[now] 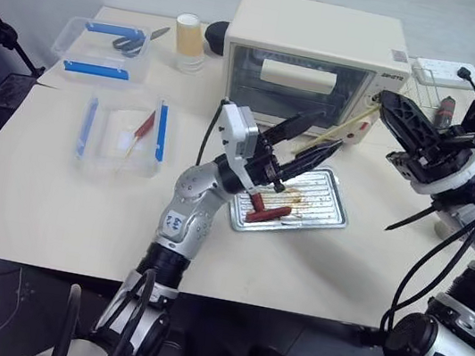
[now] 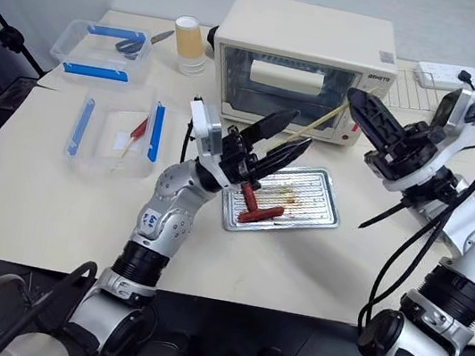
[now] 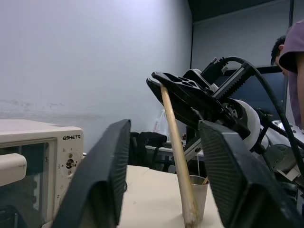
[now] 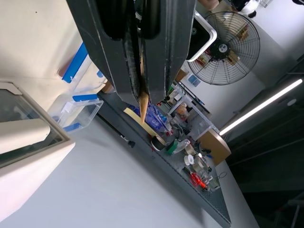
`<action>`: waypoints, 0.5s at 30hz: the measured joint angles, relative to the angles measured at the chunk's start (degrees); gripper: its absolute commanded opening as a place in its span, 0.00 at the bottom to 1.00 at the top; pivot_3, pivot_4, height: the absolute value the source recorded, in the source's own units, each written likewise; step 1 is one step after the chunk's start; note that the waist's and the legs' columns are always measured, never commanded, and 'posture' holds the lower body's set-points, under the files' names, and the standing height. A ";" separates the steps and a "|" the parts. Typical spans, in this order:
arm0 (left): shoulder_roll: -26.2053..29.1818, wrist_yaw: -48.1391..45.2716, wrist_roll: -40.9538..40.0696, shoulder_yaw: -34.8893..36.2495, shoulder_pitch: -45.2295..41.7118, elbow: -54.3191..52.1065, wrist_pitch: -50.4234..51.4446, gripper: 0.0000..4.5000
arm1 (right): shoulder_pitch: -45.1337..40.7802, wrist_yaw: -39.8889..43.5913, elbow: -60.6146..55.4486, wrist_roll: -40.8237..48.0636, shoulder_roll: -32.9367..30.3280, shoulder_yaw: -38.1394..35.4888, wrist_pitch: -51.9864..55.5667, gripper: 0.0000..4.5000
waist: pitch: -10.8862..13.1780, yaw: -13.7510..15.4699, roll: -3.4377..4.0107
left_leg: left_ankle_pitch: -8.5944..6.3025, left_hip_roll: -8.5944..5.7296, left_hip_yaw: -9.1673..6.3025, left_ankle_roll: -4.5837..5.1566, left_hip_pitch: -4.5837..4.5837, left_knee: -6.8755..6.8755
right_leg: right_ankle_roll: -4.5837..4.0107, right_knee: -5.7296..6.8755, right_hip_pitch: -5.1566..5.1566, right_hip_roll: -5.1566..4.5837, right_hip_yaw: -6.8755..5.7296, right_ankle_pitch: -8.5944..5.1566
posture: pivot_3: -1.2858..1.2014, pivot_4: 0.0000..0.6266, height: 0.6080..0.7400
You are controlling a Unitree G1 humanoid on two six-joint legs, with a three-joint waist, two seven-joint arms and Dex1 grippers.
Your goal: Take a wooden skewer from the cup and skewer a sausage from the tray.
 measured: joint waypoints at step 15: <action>1.28 0.46 -0.14 0.20 0.51 -0.98 1.97 0.00 | 4.36 -0.61 -4.73 2.23 -3.60 7.37 -6.70 0.39 | 0.00 0.03 0.00 | -0.01 0.00 -0.04 0.01 -0.02 0.00 | 0.00 -0.04 0.00 0.00 -0.03 0.00 | 0.52 0.24 1.00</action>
